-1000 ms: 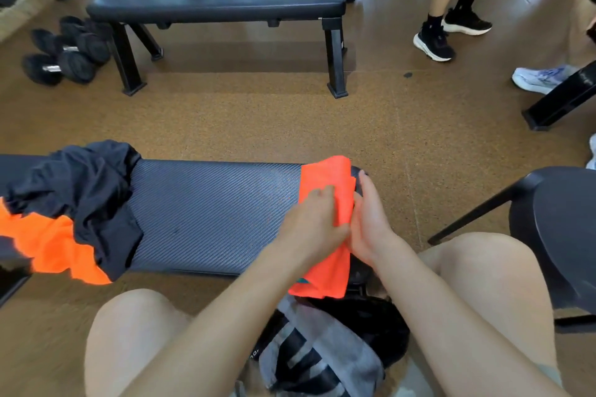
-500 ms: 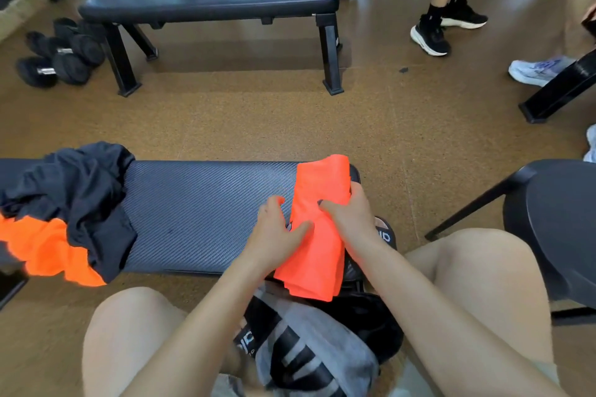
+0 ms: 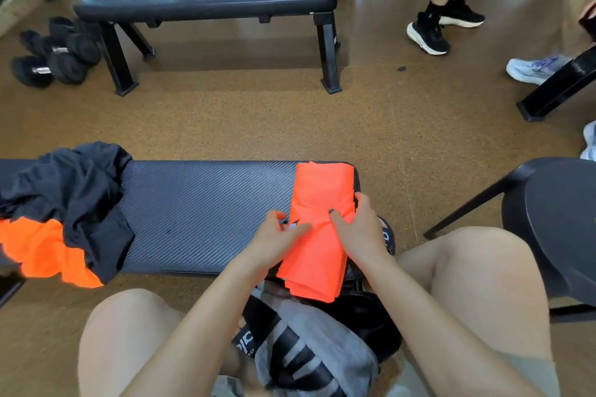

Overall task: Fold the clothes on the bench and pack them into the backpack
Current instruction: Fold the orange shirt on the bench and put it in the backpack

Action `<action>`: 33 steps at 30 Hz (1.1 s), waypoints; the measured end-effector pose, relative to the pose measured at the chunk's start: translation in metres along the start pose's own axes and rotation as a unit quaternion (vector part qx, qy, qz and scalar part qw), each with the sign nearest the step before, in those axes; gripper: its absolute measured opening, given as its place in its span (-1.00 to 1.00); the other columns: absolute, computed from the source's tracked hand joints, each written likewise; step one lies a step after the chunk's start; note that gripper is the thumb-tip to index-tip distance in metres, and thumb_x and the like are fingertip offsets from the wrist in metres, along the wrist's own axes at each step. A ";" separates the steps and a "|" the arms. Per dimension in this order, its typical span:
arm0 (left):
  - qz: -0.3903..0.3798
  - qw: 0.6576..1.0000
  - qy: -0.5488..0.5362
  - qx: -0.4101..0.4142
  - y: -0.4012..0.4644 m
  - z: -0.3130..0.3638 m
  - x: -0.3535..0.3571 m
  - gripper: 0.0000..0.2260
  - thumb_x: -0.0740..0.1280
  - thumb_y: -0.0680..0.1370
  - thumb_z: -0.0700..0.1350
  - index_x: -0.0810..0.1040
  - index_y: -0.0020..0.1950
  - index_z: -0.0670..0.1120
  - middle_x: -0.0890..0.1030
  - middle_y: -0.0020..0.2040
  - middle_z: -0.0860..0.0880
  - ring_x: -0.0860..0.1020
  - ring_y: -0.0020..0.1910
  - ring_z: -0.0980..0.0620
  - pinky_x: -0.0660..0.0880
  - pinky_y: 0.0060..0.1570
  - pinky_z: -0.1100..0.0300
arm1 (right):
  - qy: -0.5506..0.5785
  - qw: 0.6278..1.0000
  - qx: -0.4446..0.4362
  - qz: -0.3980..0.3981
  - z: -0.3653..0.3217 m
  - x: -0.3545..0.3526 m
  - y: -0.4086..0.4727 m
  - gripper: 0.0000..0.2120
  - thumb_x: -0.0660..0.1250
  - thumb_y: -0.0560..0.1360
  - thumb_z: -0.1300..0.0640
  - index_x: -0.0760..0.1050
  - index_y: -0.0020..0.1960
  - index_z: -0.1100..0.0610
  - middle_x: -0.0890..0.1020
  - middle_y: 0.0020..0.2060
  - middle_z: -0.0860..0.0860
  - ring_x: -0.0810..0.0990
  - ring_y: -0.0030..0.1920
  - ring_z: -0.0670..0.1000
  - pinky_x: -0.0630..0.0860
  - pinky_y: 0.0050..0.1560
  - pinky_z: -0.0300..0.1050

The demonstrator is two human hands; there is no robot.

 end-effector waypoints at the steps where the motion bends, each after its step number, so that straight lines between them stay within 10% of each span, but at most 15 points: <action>1: -0.004 0.999 -0.040 -0.020 0.002 -0.005 -0.001 -0.24 0.52 0.34 0.24 0.33 0.40 -0.04 0.49 0.23 0.02 0.54 0.18 0.04 0.51 0.22 0.00 | 0.005 1.000 0.001 0.001 0.001 -0.001 0.000 -0.36 0.41 0.54 0.01 0.25 0.51 0.20 0.44 0.40 0.18 0.41 0.40 0.20 0.35 0.37 0.06; 11: -0.050 0.992 -0.112 -0.035 0.013 0.002 0.009 -0.68 0.27 0.56 0.22 0.61 -0.07 0.00 0.65 -0.17 -0.05 0.62 -0.15 0.00 0.53 0.03 0.05 | 0.078 0.995 0.054 -0.005 0.012 0.003 0.006 -0.46 0.45 0.49 -0.05 0.38 0.36 0.15 0.58 0.23 0.12 0.55 0.24 0.16 0.46 0.28 0.11; 18: -0.050 0.995 -0.084 -0.037 0.006 0.004 0.009 -0.61 0.48 0.51 0.06 0.48 0.22 -0.10 0.65 0.13 -0.13 0.67 0.06 -0.06 0.64 0.01 0.03 | 0.138 0.987 0.065 -0.051 0.016 0.008 0.000 -0.39 0.39 0.46 -0.04 0.32 0.45 0.07 0.54 0.27 0.09 0.54 0.26 0.12 0.46 0.32 0.19; 24: -0.087 0.990 -0.112 -0.019 -0.007 0.010 0.010 -0.44 0.48 0.51 -0.16 0.19 0.33 0.01 0.54 -0.08 -0.17 0.53 -0.07 -0.07 0.55 0.00 0.06 | 0.249 0.961 0.076 -0.087 0.029 0.017 -0.015 -0.25 0.43 0.37 0.01 0.27 0.52 0.01 0.58 0.28 0.05 0.58 0.26 0.05 0.45 0.38 0.19; 28: -0.027 0.998 -0.003 0.065 -0.022 0.014 0.000 -0.61 0.40 0.59 -0.04 0.23 0.25 0.05 0.60 0.01 -0.14 0.53 -0.15 0.01 0.48 -0.10 0.14 | 0.300 0.946 0.087 -0.092 0.030 0.015 -0.023 -0.36 0.23 0.57 0.41 0.15 0.58 0.14 0.49 0.37 0.10 0.50 0.36 0.05 0.39 0.44 0.09; 33: 0.018 0.990 0.089 0.106 -0.039 -0.008 -0.003 -0.71 0.33 0.60 0.09 0.26 0.16 0.07 0.59 -0.14 -0.08 0.48 -0.32 0.05 0.43 -0.21 0.12 | 0.255 0.964 0.032 -0.067 0.028 0.018 -0.025 -0.34 0.32 0.54 0.21 0.16 0.58 0.02 0.44 0.43 0.05 0.46 0.40 -0.02 0.33 0.49 0.13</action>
Point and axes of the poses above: each hand's wrist, its own y-axis towards the middle knuckle, its own x-axis out of the palm, z = x × y, the point moved 9 cm from there along y, towards the middle knuckle
